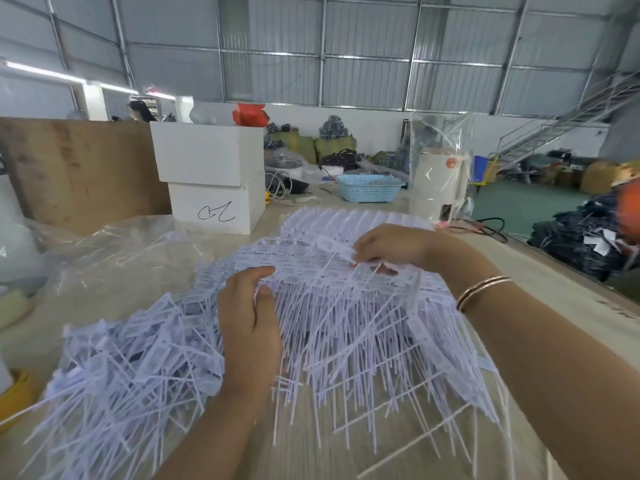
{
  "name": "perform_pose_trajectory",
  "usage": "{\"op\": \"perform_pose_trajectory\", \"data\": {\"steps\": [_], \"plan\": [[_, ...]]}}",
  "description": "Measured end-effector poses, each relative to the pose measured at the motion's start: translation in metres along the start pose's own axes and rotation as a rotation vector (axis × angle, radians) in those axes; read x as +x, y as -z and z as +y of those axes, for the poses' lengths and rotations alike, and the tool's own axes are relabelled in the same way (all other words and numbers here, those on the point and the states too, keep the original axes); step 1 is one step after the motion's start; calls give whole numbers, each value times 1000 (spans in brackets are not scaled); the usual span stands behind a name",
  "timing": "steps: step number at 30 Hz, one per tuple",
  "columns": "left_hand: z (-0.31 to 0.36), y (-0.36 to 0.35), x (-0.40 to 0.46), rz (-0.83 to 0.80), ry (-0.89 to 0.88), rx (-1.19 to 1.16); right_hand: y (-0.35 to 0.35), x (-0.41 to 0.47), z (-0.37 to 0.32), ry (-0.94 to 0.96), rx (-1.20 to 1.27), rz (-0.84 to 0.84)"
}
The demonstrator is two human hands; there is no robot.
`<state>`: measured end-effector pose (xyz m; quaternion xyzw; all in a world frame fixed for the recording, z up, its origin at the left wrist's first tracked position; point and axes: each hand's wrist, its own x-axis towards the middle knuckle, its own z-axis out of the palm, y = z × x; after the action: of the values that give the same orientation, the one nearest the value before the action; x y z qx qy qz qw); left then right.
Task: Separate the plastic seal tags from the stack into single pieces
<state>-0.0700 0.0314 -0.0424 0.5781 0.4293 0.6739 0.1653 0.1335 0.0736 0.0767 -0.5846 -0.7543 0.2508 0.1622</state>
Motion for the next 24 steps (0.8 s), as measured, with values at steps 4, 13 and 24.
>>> {"op": "perform_pose_trajectory", "data": {"steps": [4,13,24], "plan": [[8,1,-2,-221,158,-125,-24,-5,3,34,144,37],[14,-10,-14,-664,7,255,-51,-12,-5,44,412,347],[24,-16,-16,-236,-20,-21,-65,-92,66,121,290,411]]}}
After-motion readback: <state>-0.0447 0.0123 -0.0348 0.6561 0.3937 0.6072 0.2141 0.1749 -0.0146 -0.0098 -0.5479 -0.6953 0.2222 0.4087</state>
